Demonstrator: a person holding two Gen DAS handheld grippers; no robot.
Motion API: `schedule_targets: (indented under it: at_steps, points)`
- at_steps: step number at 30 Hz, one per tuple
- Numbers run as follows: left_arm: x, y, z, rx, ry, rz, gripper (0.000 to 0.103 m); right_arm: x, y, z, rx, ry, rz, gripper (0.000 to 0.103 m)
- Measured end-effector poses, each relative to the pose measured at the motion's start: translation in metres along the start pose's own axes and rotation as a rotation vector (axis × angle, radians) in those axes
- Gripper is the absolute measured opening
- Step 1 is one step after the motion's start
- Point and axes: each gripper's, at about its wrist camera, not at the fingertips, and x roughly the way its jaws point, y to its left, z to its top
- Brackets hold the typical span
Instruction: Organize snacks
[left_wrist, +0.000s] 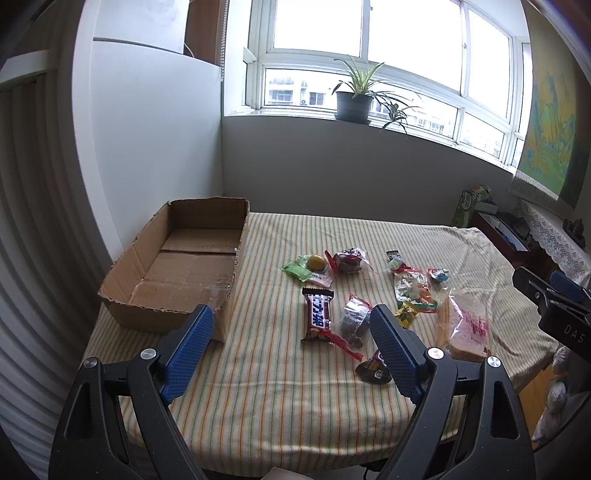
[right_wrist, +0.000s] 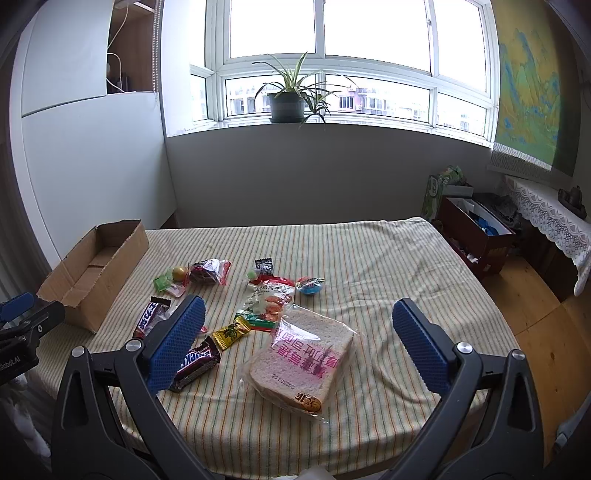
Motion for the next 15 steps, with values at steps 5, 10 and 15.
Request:
schedule_targets:
  at_steps: [5,10,15]
  points:
    - [0.0002,-0.0032,-0.0009,0.006,0.005,-0.005,0.087,-0.0005,0.0000,0.0013,0.001,-0.002,0.000,0.103]
    - [0.0005,-0.0060,0.0001,0.012,0.005,-0.011,0.087,0.0015,-0.0022,0.0021,0.009,0.005,0.002,0.103]
    - [0.0010,-0.0073,-0.0001,0.016,0.006,-0.013,0.087,0.0016,-0.0017,0.0019,0.008,0.002,0.001,0.103]
